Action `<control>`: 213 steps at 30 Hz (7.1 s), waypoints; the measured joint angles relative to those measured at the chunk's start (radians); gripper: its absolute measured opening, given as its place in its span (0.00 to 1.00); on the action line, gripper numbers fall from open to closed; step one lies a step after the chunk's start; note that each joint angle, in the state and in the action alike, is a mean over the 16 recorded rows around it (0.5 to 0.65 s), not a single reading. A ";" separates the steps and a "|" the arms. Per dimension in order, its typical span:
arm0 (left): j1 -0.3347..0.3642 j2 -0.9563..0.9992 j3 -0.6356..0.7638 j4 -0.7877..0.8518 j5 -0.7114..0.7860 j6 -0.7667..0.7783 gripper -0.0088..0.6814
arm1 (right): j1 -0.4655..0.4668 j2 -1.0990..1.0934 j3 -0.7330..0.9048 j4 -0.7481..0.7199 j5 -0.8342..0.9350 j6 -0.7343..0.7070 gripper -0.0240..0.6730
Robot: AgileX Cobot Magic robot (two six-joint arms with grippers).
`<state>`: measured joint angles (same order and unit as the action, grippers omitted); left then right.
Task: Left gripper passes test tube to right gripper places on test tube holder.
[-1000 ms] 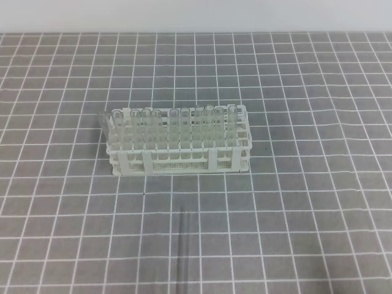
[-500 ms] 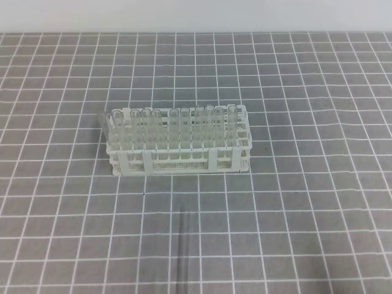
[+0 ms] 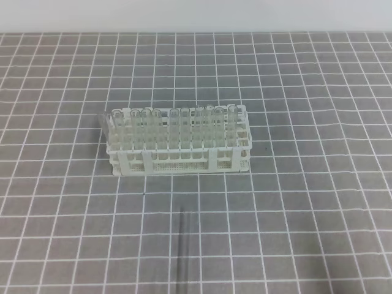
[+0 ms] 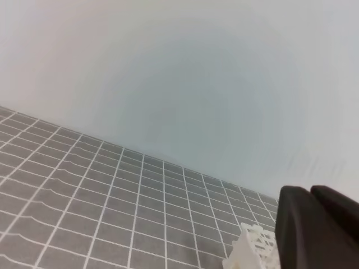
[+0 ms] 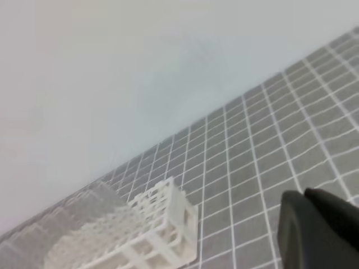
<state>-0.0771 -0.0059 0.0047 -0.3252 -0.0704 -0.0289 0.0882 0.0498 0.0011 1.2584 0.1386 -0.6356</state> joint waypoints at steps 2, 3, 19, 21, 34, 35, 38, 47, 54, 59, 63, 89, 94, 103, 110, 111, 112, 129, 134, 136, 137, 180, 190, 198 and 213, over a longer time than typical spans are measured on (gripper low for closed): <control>0.000 0.001 -0.002 -0.013 0.014 -0.019 0.01 | 0.000 0.000 0.000 0.043 -0.003 -0.011 0.02; 0.000 0.002 -0.004 -0.018 0.022 -0.028 0.01 | 0.000 0.000 0.000 0.058 -0.002 -0.018 0.02; 0.000 0.300 -0.315 -0.062 0.447 -0.016 0.01 | 0.000 0.244 -0.228 -0.025 0.166 -0.084 0.02; 0.000 0.387 -0.384 -0.068 0.527 0.018 0.01 | 0.000 0.315 -0.277 -0.064 0.210 -0.082 0.02; -0.079 0.938 -0.654 -0.258 0.783 0.306 0.01 | 0.000 0.680 -0.464 -0.268 0.479 -0.056 0.02; -0.101 0.978 -0.661 -0.274 0.776 0.316 0.01 | 0.000 0.692 -0.468 -0.274 0.490 -0.055 0.02; -0.180 1.094 -0.682 -0.309 0.743 0.326 0.01 | 0.000 0.717 -0.476 -0.286 0.514 -0.053 0.02; -0.482 1.394 -0.816 -0.208 0.695 0.150 0.01 | 0.000 0.731 -0.478 -0.298 0.549 -0.054 0.02; -0.641 1.550 -0.979 -0.065 0.789 -0.035 0.01 | 0.000 0.731 -0.478 -0.304 0.570 -0.055 0.02; -0.697 1.606 -1.059 0.014 0.857 -0.105 0.03 | 0.000 0.731 -0.478 -0.308 0.577 -0.056 0.02; -0.720 1.634 -1.093 0.054 0.891 -0.123 0.11 | 0.000 0.731 -0.478 -0.308 0.578 -0.056 0.02; -0.742 1.703 -1.109 0.231 0.894 -0.330 0.71 | 0.000 0.731 -0.478 -0.306 0.571 -0.056 0.02; -0.756 1.725 -1.112 0.251 0.906 -0.351 0.71 | 0.000 0.731 -0.478 -0.303 0.571 -0.056 0.02; -0.775 1.786 -1.118 0.265 0.920 -0.361 0.69 | 0.000 0.731 -0.478 -0.300 0.579 -0.056 0.02; -0.776 1.822 -1.120 0.289 0.924 -0.361 0.61 | 0.000 0.731 -0.478 -0.297 0.585 -0.056 0.02; -0.776 1.825 -1.120 0.293 0.924 -0.360 0.59 | 0.000 0.731 -0.478 -0.297 0.585 -0.056 0.02; -0.776 1.827 -1.120 0.300 0.925 -0.360 0.57 | 0.000 0.731 -0.478 -0.296 0.586 -0.056 0.02; -0.777 1.837 -1.123 0.395 0.962 -0.327 0.23 | 0.000 0.731 -0.478 -0.290 0.586 -0.056 0.02; -0.777 1.836 -1.123 0.414 0.972 -0.295 0.17 | 0.000 0.731 -0.478 -0.289 0.586 -0.058 0.02; -0.777 1.836 -1.123 0.417 0.972 -0.283 0.16 | 0.000 0.731 -0.478 -0.289 0.585 -0.058 0.02; -0.777 1.836 -1.124 0.418 0.973 -0.277 0.16 | 0.000 0.731 -0.478 -0.288 0.585 -0.058 0.02; -0.756 0.991 -0.534 0.442 0.072 -0.337 0.07 | 0.285 1.006 -0.789 -0.355 0.616 0.069 0.02; -0.660 0.989 -0.478 0.441 -0.083 -0.364 0.10 | 0.551 1.100 -0.900 -0.541 0.405 0.171 0.02; -0.612 0.989 -0.478 0.452 -0.136 -0.358 0.14 | 0.693 0.991 -0.821 -0.618 0.077 0.113 0.02; -0.608 0.987 -0.476 0.498 -0.161 -0.348 0.07 | 0.984 0.836 -0.515 -0.650 -0.509 -0.058 0.03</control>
<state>-0.6854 0.9814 -0.4717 0.1723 -0.2314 -0.3771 1.0718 0.8853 -0.5139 0.6086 -0.3702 -0.6933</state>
